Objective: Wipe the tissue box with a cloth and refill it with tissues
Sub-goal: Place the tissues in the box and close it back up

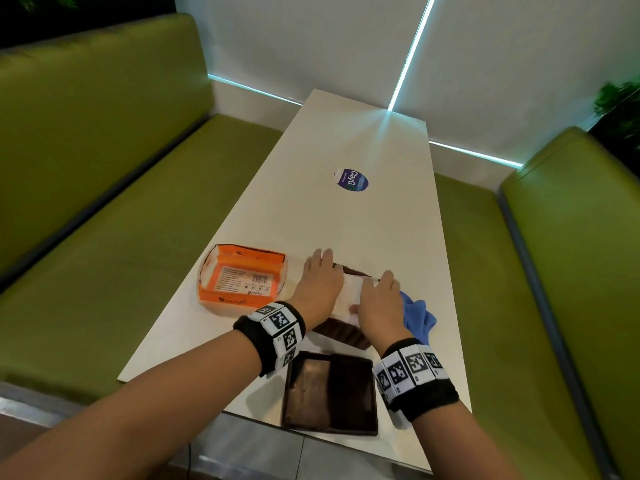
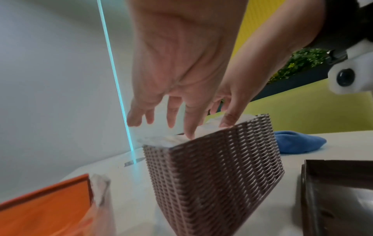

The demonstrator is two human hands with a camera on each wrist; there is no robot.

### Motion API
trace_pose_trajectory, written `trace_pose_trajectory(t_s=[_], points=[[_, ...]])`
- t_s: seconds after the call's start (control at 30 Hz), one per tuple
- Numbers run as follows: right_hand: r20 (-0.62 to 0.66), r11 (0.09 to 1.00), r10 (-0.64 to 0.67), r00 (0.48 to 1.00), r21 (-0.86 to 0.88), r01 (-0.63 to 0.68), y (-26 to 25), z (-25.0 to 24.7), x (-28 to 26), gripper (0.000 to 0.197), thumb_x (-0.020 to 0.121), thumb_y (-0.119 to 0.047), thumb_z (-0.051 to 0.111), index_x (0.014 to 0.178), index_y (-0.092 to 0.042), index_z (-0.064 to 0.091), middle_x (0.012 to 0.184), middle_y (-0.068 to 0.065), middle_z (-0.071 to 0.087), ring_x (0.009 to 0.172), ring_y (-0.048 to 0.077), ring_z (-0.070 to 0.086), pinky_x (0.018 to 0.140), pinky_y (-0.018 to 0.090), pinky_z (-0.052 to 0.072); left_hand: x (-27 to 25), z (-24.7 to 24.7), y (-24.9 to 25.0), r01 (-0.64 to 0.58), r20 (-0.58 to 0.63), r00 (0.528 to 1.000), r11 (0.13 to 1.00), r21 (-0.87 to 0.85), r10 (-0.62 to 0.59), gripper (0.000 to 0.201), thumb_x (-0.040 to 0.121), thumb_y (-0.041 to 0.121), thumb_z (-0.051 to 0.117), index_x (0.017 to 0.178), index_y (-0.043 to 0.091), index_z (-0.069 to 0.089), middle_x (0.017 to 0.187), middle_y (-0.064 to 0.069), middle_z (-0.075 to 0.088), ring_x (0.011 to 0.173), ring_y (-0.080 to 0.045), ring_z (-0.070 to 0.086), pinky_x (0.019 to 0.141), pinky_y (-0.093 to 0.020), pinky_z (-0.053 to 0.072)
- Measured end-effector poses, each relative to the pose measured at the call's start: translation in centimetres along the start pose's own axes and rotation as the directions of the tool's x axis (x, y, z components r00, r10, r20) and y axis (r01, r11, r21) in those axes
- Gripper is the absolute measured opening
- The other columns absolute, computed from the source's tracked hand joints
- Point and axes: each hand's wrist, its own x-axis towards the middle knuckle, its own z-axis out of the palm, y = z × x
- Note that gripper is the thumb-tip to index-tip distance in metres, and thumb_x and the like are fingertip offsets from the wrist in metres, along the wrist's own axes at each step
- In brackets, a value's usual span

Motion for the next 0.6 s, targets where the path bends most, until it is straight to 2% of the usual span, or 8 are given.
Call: trace_pose_trajectory(t_s=[0.07,0.13,0.2,0.27,0.33,0.43,0.5,0.6], points=[[-0.052,0.995,-0.094,0.994,-0.039,0.092,0.6,-0.2,-0.1,0.053,0.093,-0.026,0.059,0.140,-0.013,0.037,0.150,0.018,0.023,0.134,0.035,0.029,0.105,0.041,0.033,-0.1,-0.1,-0.6,-0.063,-0.037,0.997,0.998,-0.009,0.062,0.046,0.091,-0.003,0.052,0.136,-0.002,0.043,0.150,-0.020,0.030,0.140,-0.034,0.028,0.114,-0.040,0.031],[-0.038,0.980,-0.201,0.979,-0.019,0.200,1.1,0.0,0.0,0.053,0.092,-0.014,0.060,0.140,-0.018,0.040,0.145,0.013,0.031,0.126,0.031,0.038,0.097,0.038,0.040,-0.2,0.2,-1.0,-0.120,-0.012,0.993,0.990,-0.080,0.119,0.033,0.096,0.003,0.046,0.129,0.000,0.051,0.137,-0.018,0.045,0.125,-0.033,0.044,0.102,-0.043,0.042],[0.036,0.972,-0.235,0.971,0.020,0.234,1.1,0.7,0.2,0.055,0.090,-0.003,0.056,0.141,-0.019,0.039,0.139,0.013,0.037,0.120,0.030,0.043,0.090,0.036,0.047,0.2,0.8,-0.9,-0.167,0.042,0.985,0.986,-0.022,0.168,0.028,0.094,0.001,0.048,0.120,0.001,0.056,0.126,-0.018,0.052,0.115,-0.033,0.050,0.096,-0.039,0.045],[0.101,0.971,-0.239,0.966,0.036,0.236,1.1,1.4,0.5,0.059,0.091,0.001,0.049,0.145,-0.017,0.033,0.140,0.015,0.037,0.122,0.030,0.043,0.091,0.036,0.049,0.5,0.8,-0.5,-0.144,0.149,0.980,0.988,0.049,0.135,0.031,0.090,0.002,0.051,0.121,0.004,0.053,0.124,-0.017,0.051,0.116,-0.032,0.049,0.099,-0.038,0.038],[0.112,0.977,-0.213,0.970,0.053,0.209,1.0,1.8,0.6,0.063,0.091,0.002,0.048,0.148,-0.016,0.030,0.140,0.017,0.037,0.122,0.031,0.044,0.093,0.037,0.048,0.7,0.5,-0.5,-0.138,0.189,0.974,0.988,0.073,0.122,0.040,0.090,0.004,0.052,0.129,0.004,0.047,0.129,-0.018,0.047,0.120,-0.035,0.045,0.103,-0.040,0.032],[0.056,0.956,-0.196,0.979,0.233,0.178,0.7,2.2,0.7,0.051,0.090,0.003,0.052,0.139,-0.010,0.045,0.133,0.025,0.043,0.118,0.040,0.044,0.096,0.045,0.043,1.2,0.5,-1.2,-0.150,0.218,0.966,0.988,0.037,0.139,0.044,0.091,0.005,0.054,0.133,-0.001,0.044,0.134,-0.021,0.046,0.123,-0.035,0.044,0.104,-0.038,0.033],[0.038,0.943,-0.210,0.977,0.271,0.192,0.4,2.0,0.7,0.045,0.092,0.002,0.049,0.136,-0.009,0.048,0.132,0.026,0.043,0.117,0.042,0.045,0.097,0.049,0.042,1.4,0.7,-1.8,-0.143,0.221,0.967,0.989,0.049,0.129,0.044,0.090,0.003,0.055,0.133,0.000,0.045,0.134,-0.021,0.046,0.123,-0.035,0.044,0.105,-0.039,0.036],[0.122,0.959,-0.198,0.973,0.229,0.167,0.3,1.9,1.2,0.060,0.092,-0.003,0.055,0.147,-0.012,0.032,0.142,0.020,0.036,0.125,0.036,0.045,0.101,0.043,0.043,1.3,0.3,-2.0,-0.144,0.244,0.963,0.985,0.091,0.118,0.041,0.092,-0.001,0.051,0.132,0.001,0.047,0.135,-0.021,0.045,0.126,-0.037,0.042,0.106,-0.040,0.035]])
